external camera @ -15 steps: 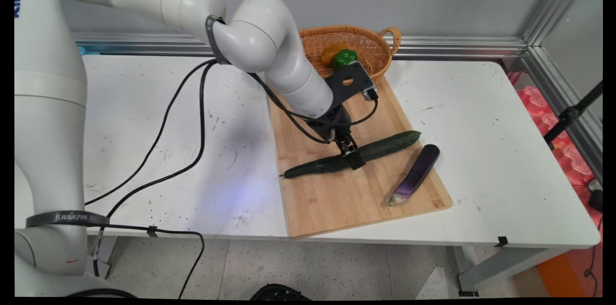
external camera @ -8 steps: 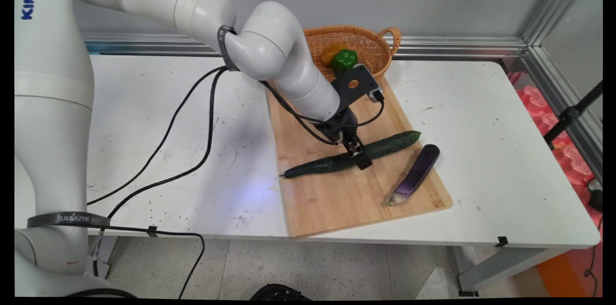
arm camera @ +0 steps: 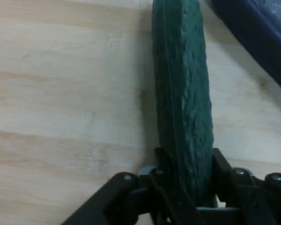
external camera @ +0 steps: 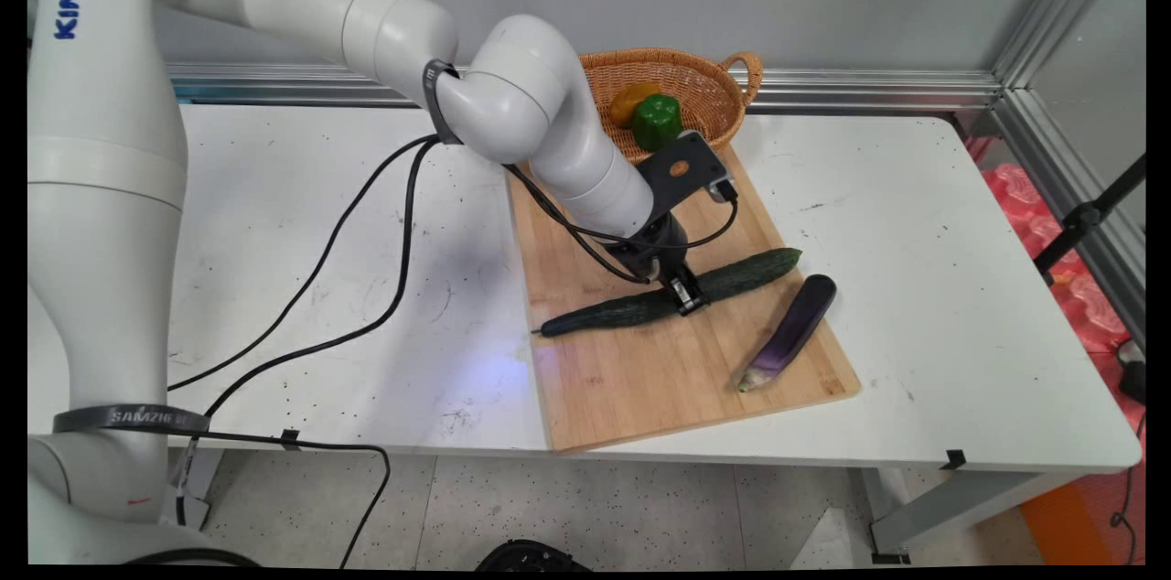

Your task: Place the picked object in the vegetable basket

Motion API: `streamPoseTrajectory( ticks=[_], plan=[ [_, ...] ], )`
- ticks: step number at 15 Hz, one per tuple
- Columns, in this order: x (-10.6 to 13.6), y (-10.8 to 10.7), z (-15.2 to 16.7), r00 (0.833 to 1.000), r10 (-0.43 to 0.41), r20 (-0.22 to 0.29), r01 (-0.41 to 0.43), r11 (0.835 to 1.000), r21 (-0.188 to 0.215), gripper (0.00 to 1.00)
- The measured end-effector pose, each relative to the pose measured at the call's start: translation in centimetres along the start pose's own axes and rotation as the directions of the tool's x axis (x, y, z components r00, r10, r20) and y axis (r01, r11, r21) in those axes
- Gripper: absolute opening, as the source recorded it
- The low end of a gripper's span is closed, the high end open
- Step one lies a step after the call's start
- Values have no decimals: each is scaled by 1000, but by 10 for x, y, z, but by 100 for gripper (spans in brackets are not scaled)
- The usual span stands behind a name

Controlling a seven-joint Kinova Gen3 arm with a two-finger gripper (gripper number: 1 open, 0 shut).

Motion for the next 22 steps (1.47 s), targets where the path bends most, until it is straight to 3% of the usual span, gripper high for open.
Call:
streamPoseTrajectory(
  ticks=[5,10,15,22],
  plan=[
    [6,-2,-8,1000,4,-7,-4,1000,1,0],
    [26,-20,-37,999,43,-27,-42,999,24,0],
    [53,-49,-64,991,126,-52,-122,990,67,0],
    [90,-107,-93,964,252,-82,-237,959,155,0]
  ],
)
